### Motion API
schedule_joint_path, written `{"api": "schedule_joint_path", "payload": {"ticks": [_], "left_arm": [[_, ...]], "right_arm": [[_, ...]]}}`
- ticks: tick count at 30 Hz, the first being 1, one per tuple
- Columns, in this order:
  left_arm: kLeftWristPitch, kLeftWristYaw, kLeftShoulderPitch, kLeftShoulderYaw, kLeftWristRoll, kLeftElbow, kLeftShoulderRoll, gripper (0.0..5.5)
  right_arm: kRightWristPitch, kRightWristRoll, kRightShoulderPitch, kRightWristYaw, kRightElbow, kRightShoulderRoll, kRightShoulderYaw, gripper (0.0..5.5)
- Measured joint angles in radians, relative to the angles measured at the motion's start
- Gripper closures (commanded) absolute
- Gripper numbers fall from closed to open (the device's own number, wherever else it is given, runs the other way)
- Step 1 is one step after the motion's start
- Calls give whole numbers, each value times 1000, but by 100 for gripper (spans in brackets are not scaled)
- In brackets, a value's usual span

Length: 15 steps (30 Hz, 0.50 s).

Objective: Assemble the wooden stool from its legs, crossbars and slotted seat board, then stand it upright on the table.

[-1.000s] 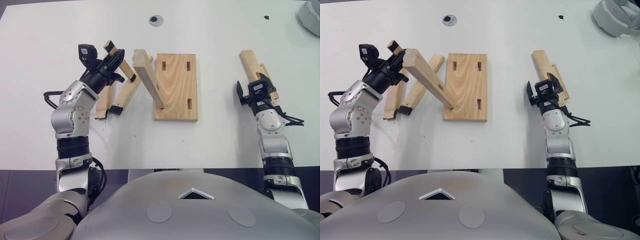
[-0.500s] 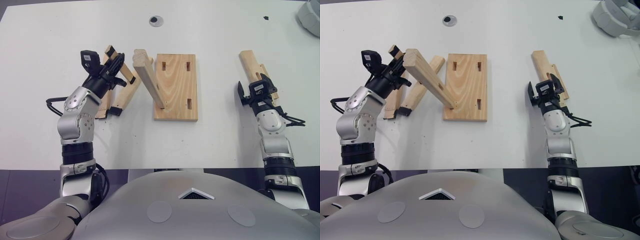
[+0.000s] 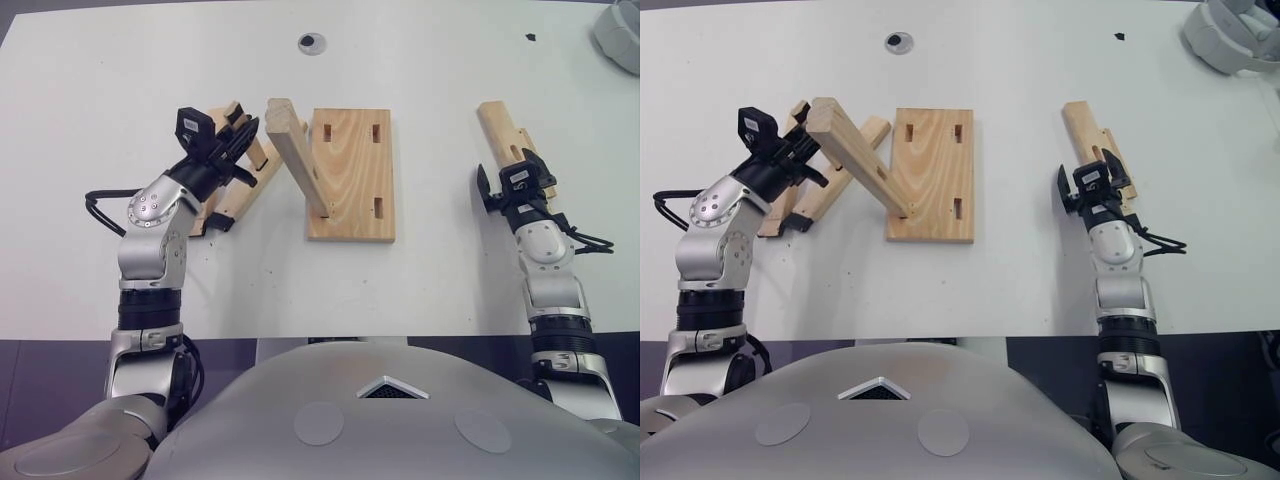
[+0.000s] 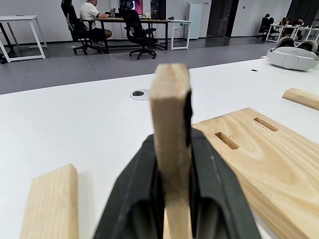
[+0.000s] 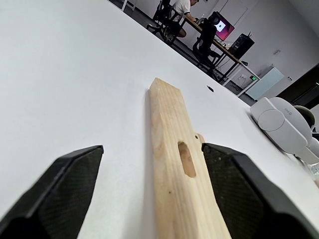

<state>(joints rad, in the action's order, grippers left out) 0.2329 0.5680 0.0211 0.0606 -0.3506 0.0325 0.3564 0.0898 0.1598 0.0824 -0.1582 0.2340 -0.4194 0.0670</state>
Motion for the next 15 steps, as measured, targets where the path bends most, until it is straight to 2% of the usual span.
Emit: {"api": "schedule_joint_path", "payload": {"ticks": [14,15], "left_arm": [[-69,-20,-23,-23,8,-8,-4,511],[-55,-33,-12,-13,3,-5,-10,482]], "right_arm": [[-3,1,1,-8,2,-4,-1,180],[-2,1,0,-8,4,-4,-1,180]]}}
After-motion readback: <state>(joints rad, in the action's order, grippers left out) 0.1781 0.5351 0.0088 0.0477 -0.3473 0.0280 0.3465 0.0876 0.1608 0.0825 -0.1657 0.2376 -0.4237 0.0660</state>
